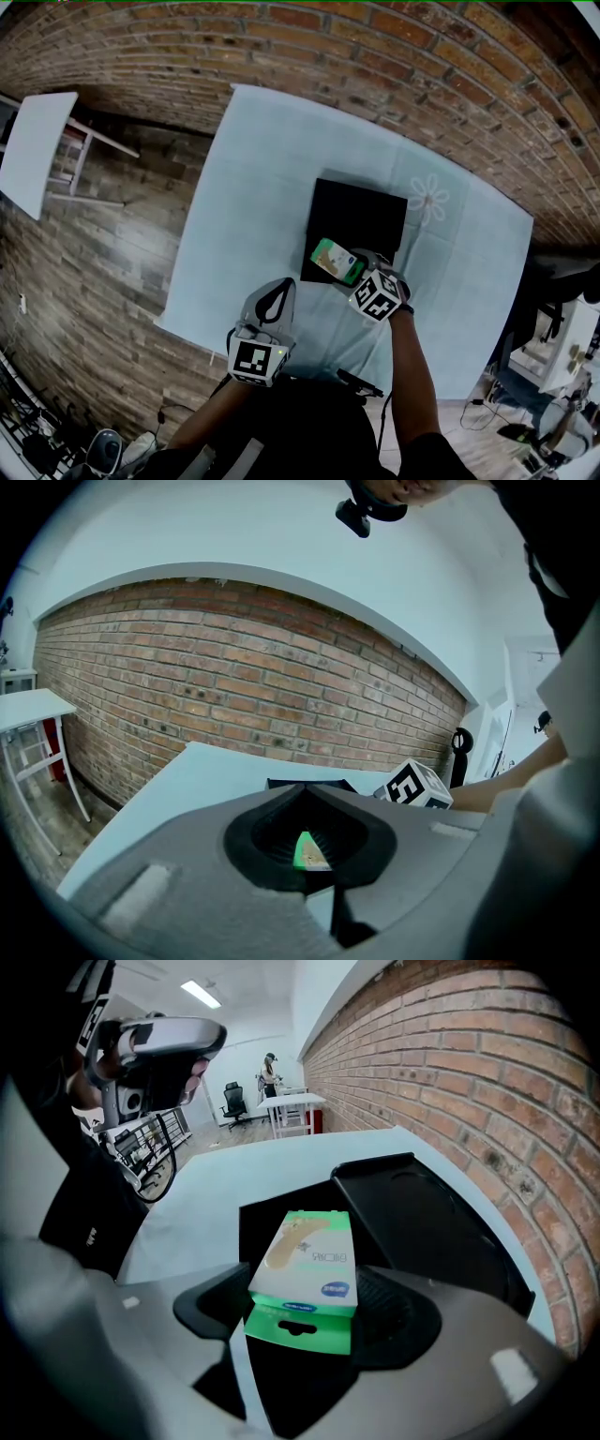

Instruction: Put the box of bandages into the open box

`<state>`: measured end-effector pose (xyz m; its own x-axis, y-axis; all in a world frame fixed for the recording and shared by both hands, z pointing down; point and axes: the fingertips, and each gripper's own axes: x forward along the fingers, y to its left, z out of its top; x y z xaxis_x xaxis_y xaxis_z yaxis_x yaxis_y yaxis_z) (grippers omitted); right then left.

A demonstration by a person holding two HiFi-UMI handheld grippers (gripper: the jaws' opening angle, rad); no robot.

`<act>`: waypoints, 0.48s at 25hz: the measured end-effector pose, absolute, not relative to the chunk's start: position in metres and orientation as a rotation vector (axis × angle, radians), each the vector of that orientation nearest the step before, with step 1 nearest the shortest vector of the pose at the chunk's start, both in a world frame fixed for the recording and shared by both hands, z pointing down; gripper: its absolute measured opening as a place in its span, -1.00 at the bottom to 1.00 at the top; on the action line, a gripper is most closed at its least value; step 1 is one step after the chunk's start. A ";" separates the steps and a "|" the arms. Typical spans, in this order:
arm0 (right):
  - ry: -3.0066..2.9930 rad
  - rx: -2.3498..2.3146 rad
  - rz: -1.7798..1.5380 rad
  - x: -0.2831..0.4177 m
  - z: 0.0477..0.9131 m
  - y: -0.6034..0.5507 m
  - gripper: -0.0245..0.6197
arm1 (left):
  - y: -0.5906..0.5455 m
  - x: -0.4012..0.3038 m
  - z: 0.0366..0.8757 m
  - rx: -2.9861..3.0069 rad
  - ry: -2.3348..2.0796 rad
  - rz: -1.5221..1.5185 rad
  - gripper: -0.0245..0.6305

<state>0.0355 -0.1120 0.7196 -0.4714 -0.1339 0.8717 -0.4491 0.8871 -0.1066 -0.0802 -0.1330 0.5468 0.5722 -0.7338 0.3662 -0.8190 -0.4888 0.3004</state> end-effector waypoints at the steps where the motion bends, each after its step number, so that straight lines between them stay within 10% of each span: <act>1: -2.047 0.419 0.396 0.036 0.721 -0.112 0.16 | -0.133 -0.080 0.547 2.363 -1.248 0.262 -0.93; 12: -2.024 0.409 0.394 0.037 0.728 -0.118 0.16 | -0.132 -0.082 0.552 2.351 -1.241 0.275 -0.93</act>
<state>0.0370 -0.1178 0.7276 -0.4499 -0.1208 0.8849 -0.4439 0.8900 -0.1042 -0.0816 -0.1320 0.5520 0.5722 -0.7262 0.3811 -0.8192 -0.4842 0.3074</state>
